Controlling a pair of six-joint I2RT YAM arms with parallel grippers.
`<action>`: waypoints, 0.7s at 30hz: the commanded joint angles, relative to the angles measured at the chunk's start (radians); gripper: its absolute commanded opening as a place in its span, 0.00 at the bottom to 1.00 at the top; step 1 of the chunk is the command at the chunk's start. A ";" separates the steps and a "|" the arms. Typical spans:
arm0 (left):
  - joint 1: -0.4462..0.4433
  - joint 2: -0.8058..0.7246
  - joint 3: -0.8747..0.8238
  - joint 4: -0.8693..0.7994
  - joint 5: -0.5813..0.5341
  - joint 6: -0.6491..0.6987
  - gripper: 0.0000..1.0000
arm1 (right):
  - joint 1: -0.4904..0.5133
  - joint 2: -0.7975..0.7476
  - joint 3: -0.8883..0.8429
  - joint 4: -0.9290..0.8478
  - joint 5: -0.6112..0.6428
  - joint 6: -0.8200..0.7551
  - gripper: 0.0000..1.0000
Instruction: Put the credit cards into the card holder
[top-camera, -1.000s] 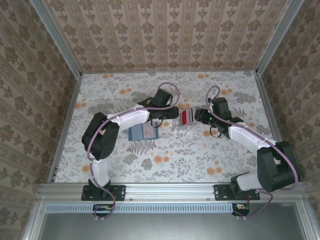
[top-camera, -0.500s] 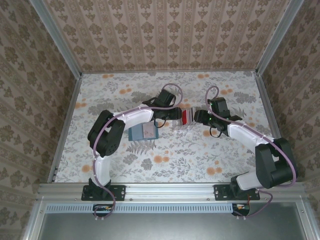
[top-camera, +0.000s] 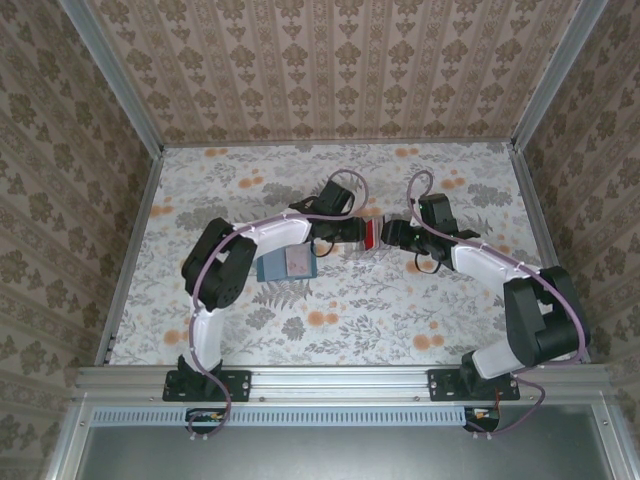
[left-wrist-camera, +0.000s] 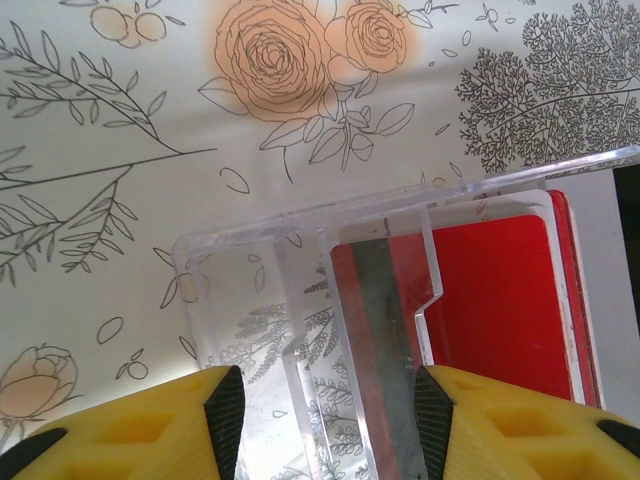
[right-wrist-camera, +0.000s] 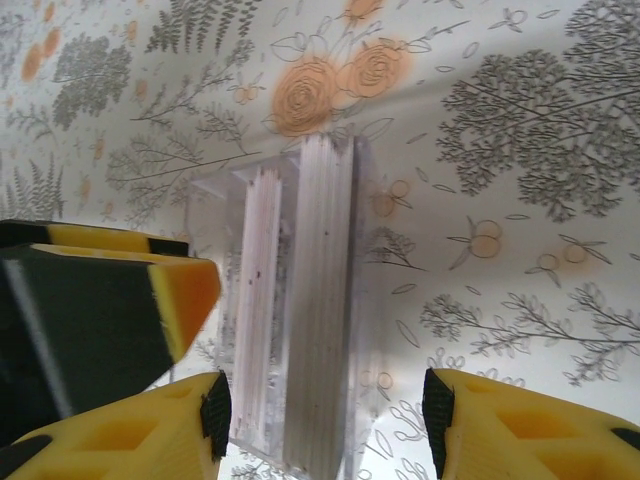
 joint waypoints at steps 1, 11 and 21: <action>-0.016 0.021 0.038 -0.008 0.020 -0.024 0.52 | -0.005 0.033 0.030 0.031 -0.072 0.014 0.57; -0.020 0.030 0.036 -0.010 0.023 -0.026 0.51 | -0.003 0.024 0.011 0.082 -0.105 0.021 0.56; -0.023 0.028 0.031 -0.005 0.024 -0.028 0.52 | -0.002 0.058 0.031 0.068 -0.126 0.015 0.56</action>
